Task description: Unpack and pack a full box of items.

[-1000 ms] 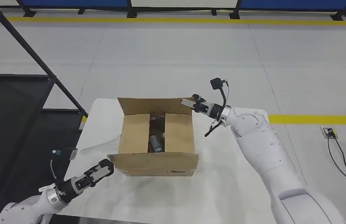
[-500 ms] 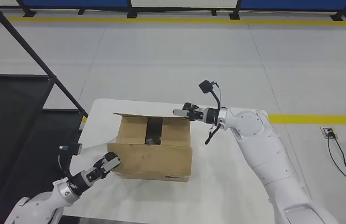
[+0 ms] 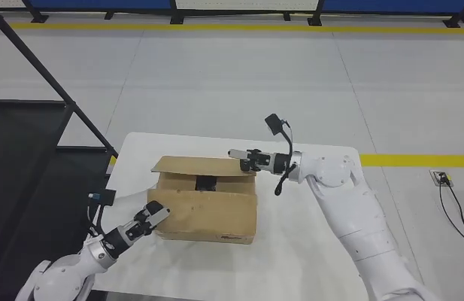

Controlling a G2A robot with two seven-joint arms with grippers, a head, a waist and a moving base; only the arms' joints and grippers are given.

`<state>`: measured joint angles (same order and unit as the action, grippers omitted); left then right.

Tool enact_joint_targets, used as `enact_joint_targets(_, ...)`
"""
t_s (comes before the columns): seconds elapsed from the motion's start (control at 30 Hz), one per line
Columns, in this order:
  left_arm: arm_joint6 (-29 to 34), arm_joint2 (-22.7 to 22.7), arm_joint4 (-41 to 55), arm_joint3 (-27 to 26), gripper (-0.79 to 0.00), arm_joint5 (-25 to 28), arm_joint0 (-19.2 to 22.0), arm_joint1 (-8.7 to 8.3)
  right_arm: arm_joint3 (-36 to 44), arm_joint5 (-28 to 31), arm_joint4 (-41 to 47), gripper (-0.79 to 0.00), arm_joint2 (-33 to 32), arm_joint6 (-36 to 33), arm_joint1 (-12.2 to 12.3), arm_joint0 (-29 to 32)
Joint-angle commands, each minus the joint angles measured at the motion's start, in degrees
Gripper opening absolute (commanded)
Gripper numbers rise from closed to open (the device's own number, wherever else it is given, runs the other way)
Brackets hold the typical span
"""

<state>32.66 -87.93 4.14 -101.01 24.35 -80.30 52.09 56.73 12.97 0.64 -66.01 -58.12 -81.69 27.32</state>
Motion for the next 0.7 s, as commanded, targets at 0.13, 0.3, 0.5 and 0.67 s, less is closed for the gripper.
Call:
enact_joint_targets(0.13, -2.28, 2.77, -3.55, 0.43, 0.000, -1.55, 2.23, 0.54, -4.78, -3.46, 3.68, 0.000, 2.73, -1.45, -1.01, -2.36)
enact_joint_targets(0.3, -3.84, 5.59, -7.95, 1.59, 0.000, -2.23, 4.51, 1.04, -6.27, -3.77, 5.42, 0.000, 4.59, -1.60, -1.70, -3.26)
enact_joint_targets(0.5, -5.67, 8.40, -10.26, 2.82, 0.000, -2.87, 6.57, 1.70, -5.61, -4.01, 6.75, 0.000, 5.71, -3.24, -1.88, -2.66)
enact_joint_targets(0.67, -6.10, 9.17, -10.50, 3.13, 0.000, -2.52, 7.09, 2.02, -3.71, -4.33, 6.08, 0.000, 6.21, -2.75, -1.62, -0.25)
